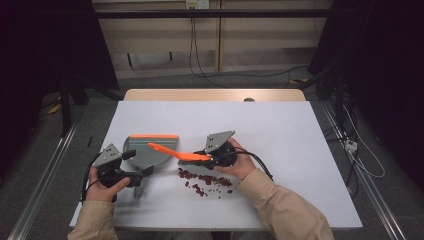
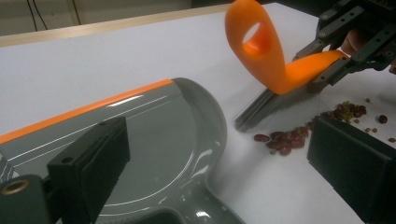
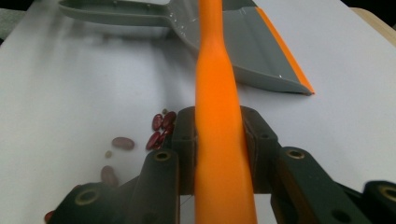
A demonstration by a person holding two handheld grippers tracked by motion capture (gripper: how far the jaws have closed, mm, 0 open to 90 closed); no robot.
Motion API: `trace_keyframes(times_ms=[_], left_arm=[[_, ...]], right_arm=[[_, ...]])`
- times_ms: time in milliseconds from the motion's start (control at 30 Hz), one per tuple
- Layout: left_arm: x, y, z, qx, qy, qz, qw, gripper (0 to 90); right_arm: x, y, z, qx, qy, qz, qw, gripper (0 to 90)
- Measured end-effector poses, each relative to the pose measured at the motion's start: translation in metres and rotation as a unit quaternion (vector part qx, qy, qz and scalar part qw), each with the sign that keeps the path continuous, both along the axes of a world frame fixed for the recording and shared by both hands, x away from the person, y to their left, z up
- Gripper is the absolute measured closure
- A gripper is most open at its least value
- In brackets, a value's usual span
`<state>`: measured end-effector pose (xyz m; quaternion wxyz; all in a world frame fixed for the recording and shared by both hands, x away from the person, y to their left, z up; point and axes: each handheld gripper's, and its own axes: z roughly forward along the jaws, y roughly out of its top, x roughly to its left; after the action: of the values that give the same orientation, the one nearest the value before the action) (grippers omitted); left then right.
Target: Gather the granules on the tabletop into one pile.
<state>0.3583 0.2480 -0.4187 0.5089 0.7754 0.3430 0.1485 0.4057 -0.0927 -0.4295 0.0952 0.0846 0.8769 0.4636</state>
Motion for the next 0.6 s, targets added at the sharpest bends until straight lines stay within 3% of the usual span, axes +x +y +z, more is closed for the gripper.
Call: trace_keyframes(times_ms=[200,267,400,500,600], left_arm=[[-0.001,0.0,0.0,0.0,0.0,0.0,1.0,5.6],[-0.001,0.0,0.0,0.001,0.0,0.0,1.0,5.6],[-0.001,-0.001,0.001,0.0,-0.002,-0.002,1.0,5.6],[-0.001,-0.002,0.0,0.0,0.0,-0.001,1.0,5.6],[-0.001,-0.001,0.001,0.0,-0.001,-0.002,1.0,5.6]], right_arm=[[-0.009,0.001,0.004,-0.012,-0.003,0.013,0.9998,71.4],[-0.01,-0.001,0.005,-0.01,-0.01,0.003,0.9999,71.5],[-0.007,-0.015,0.017,0.029,-0.001,-0.019,0.9994,71.5],[-0.014,-0.021,0.029,0.037,-0.001,-0.026,0.999,71.5],[-0.025,-0.027,0.034,0.051,0.02,-0.028,0.9981,71.5]])
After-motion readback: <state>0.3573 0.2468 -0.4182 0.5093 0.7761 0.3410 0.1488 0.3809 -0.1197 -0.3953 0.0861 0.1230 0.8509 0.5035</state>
